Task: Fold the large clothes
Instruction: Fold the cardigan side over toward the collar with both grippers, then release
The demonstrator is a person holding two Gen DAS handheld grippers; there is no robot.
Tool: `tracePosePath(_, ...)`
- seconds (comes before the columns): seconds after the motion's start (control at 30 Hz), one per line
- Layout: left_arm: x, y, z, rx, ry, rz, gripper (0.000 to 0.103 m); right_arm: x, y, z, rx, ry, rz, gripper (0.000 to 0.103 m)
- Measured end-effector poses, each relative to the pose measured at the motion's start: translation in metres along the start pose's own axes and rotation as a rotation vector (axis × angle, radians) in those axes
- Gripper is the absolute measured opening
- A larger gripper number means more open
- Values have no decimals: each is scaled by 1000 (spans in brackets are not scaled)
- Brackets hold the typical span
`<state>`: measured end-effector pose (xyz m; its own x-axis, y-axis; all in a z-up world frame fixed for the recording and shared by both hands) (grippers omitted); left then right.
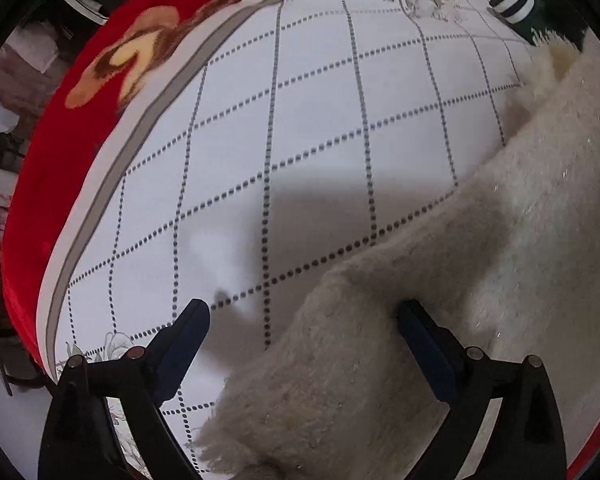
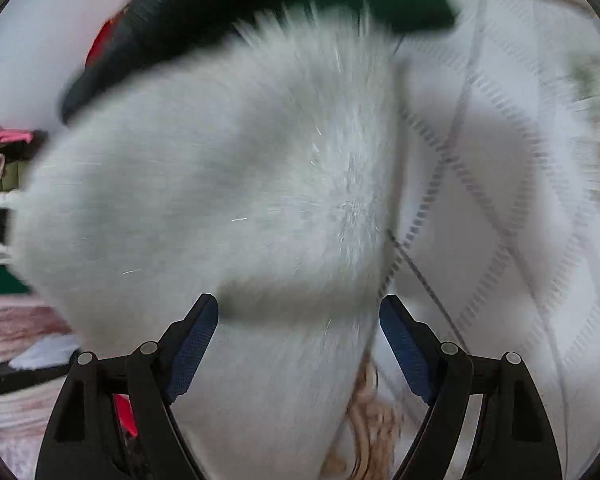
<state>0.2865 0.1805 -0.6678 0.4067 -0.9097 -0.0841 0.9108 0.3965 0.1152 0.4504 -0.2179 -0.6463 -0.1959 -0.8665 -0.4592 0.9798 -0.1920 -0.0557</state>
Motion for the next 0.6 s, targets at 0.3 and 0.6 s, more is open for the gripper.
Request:
tracePosePath(0.3,15,-7,60,57,76,-51,98,8,-28,26,104,221,-144,34)
tracePosePath(0.6,103,-25,112,92,-19,-194,98,94,-152,99,-33,-186,-171,61)
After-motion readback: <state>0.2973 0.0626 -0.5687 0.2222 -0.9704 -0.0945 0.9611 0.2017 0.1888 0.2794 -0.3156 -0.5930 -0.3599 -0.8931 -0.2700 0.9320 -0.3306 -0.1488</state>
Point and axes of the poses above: each gripper's, at about its wrist camera, not at the fingertips, and z roughly against the way its jaws point, x to its right, y to its top, the point moved 7 cm from there along -z, roughly the way its jaws point, and after that the axes turned 1 degree about z, right-handed, at the moved point
